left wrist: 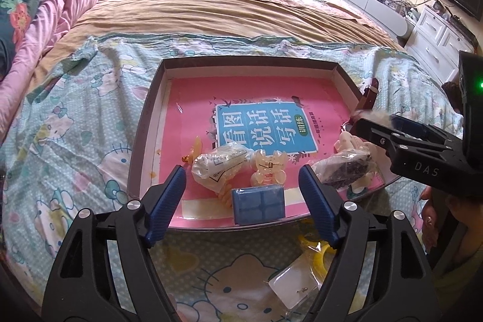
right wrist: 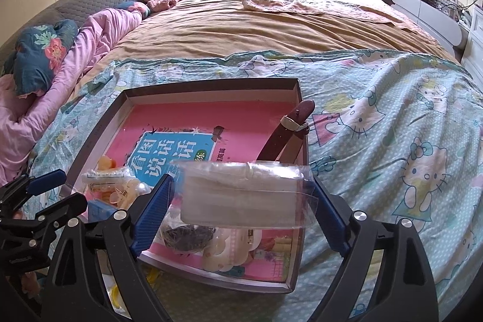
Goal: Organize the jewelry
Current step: 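Open the left tool releasing the blue case while the right releases the sleeve in the box, then withdraw both tools toward the yellow bangle bag and white card packet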
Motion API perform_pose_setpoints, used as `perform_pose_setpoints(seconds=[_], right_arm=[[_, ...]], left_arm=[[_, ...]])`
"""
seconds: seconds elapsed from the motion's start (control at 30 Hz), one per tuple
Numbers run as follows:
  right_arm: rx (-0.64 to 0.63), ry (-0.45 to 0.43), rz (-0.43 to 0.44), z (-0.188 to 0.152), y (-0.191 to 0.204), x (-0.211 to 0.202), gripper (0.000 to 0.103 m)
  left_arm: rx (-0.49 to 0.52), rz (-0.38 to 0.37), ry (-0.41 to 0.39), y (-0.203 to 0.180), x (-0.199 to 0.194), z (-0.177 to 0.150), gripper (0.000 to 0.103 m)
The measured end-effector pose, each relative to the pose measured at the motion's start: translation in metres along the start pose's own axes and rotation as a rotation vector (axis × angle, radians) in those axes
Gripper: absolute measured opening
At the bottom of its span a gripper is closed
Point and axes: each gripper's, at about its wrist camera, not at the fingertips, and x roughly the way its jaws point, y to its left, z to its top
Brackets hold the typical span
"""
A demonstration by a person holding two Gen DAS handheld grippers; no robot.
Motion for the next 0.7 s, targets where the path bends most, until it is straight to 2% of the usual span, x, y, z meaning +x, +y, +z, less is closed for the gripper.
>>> perform_pose_setpoints(seconds=[0.33, 0.4, 0.7], right_arm=[[0.018, -0.025, 0.001, -0.001, -0.006, -0.014, 0.093], [0.02, -0.033, 0.003, 0.0, -0.007, -0.019, 0.093], [0.006, -0.093, 0.019, 0.0, -0.002, -0.054, 0.097]], left_arm=[[-0.001, 0.002, -0.018, -0.001, -0.011, 0.001, 0.077], [-0.002, 0.002, -0.02, -0.002, -0.013, 0.001, 0.082], [0.003, 0.012, -0.051, -0.003, -0.03, -0.001, 0.091]])
